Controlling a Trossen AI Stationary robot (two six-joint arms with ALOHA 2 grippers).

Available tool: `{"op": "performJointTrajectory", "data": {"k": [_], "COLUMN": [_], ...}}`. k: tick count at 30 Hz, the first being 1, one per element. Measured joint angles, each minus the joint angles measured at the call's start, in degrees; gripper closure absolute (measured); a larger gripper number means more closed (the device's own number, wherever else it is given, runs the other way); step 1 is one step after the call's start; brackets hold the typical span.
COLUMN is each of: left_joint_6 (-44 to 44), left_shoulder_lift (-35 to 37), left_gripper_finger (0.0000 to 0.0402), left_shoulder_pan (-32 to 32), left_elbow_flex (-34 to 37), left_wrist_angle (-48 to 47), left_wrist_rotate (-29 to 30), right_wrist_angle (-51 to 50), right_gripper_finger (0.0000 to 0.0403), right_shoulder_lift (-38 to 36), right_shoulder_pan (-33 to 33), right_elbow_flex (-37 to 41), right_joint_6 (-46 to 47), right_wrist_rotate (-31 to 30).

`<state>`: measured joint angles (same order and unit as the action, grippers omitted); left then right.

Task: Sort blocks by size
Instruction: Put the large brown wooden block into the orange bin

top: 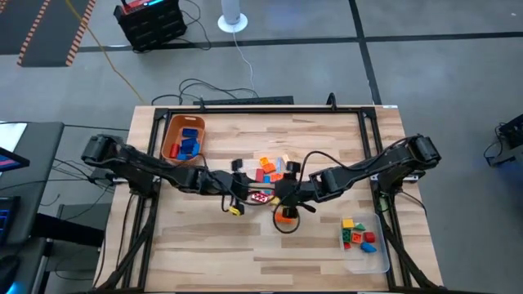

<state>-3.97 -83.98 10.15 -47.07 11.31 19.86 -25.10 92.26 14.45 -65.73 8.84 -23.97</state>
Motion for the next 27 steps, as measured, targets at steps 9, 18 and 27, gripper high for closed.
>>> {"op": "performJointTrajectory", "data": {"k": [9, 18, 27], "left_joint_6": [17.9, 41.2, 33.6], "left_shoulder_lift": [14.8, 16.9, 17.0], "left_gripper_finger": [0.0302, 0.0287, 0.0213], "left_shoulder_pan": [-5.1, -20.1, -21.9], "left_elbow_flex": [0.0, 0.5, 0.5], "left_wrist_angle": [-42.5, -73.3, -70.0], "left_wrist_rotate": [24.4, 24.1, 24.1], "right_wrist_angle": [-8.4, 0.5, -5.6], "right_gripper_finger": [0.0159, 0.0165, 0.0165], "right_shoulder_lift": [-0.1, 2.7, 2.1], "right_shoulder_pan": [-0.2, 1.2, 2.1], "right_elbow_flex": [1.3, 3.1, 3.1], "right_joint_6": [8.3, 5.8, 6.8], "right_wrist_rotate": [-0.7, -0.7, -0.3]}}
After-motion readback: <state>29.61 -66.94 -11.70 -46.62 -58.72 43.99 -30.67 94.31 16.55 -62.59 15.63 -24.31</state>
